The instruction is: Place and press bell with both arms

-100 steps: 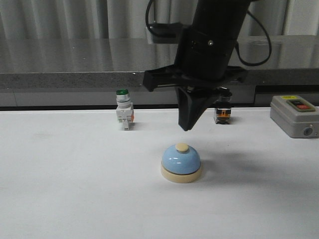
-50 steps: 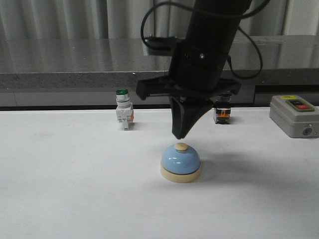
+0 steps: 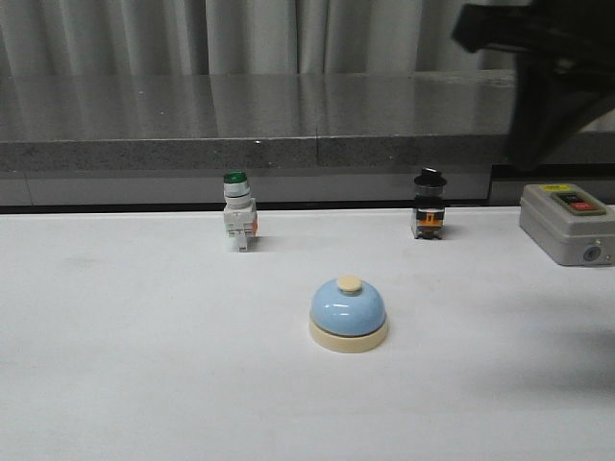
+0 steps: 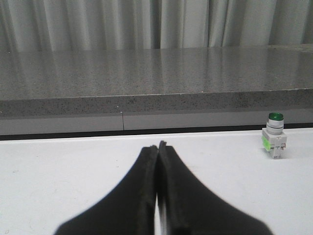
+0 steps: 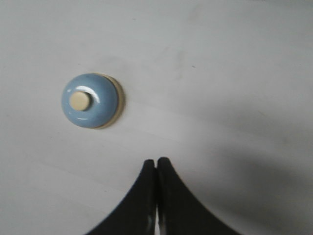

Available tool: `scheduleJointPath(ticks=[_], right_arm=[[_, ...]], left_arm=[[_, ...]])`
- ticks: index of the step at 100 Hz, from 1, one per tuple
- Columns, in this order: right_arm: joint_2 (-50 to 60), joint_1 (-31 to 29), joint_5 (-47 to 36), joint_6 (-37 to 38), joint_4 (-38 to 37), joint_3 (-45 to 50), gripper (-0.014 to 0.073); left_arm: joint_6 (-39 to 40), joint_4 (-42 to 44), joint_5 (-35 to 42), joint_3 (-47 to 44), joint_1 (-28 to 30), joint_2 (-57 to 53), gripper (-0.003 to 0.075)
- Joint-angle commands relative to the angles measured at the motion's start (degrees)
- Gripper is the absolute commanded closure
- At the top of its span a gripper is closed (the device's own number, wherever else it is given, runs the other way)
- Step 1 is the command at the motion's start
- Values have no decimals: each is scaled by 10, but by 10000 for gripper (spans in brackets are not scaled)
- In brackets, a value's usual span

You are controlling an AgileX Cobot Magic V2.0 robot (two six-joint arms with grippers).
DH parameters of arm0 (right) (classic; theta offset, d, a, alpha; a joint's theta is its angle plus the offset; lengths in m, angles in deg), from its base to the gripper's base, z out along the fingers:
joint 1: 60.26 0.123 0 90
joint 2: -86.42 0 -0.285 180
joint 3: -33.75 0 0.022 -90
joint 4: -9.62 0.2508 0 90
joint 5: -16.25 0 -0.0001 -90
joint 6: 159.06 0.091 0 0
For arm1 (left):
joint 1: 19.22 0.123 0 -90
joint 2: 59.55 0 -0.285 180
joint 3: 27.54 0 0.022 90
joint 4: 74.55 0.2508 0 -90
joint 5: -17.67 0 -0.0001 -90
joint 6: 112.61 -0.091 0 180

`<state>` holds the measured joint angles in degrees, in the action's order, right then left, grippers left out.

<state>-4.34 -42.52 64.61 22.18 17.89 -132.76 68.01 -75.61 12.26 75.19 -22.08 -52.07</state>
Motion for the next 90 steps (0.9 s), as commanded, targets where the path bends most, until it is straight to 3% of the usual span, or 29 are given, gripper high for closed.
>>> scheduleJointPath(ticks=[1,41,90], right_arm=[[73,-39,-14,-3,2,25,653],[279,-157,-21,-3,2,154,653],[547,-161,-96,-3,2,302,653]], left_arm=[[0,-4,45,-24,2,-17,741],[0,-4,45,-24,2,-17,741],[0,-4,45,-24,2,-17,741]])
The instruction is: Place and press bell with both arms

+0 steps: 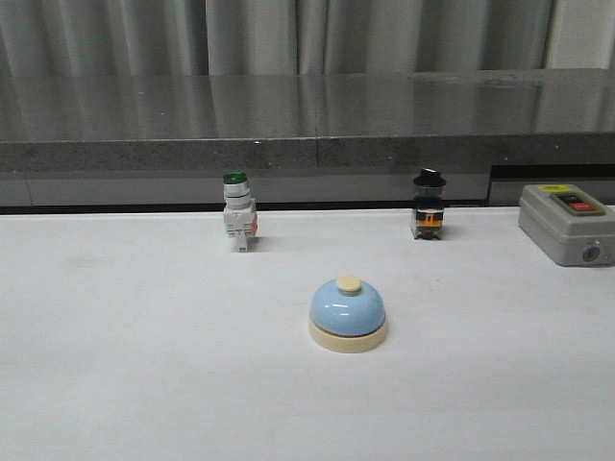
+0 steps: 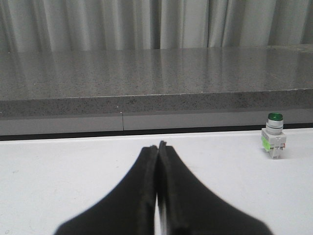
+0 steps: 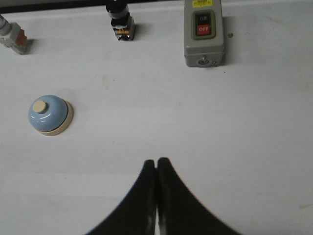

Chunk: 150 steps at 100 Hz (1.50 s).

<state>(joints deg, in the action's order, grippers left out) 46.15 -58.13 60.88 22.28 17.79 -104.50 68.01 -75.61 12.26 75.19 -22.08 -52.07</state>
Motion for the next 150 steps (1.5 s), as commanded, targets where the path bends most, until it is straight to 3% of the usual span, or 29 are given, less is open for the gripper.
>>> scheduleJointPath(ticks=[1,52,82,150], right_arm=[[50,-5,-61,-4,3,22,653],[342,-5,-347,-3,-50,246,653],[338,-6,-459,-3,-68,339,653],[338,-6,-453,-3,-68,361,653]], left_arm=[[0,-4,45,-24,2,-17,741],[0,-4,45,-24,2,-17,741],[0,-4,45,-24,2,-17,741],[0,-4,45,-24,2,-17,741]])
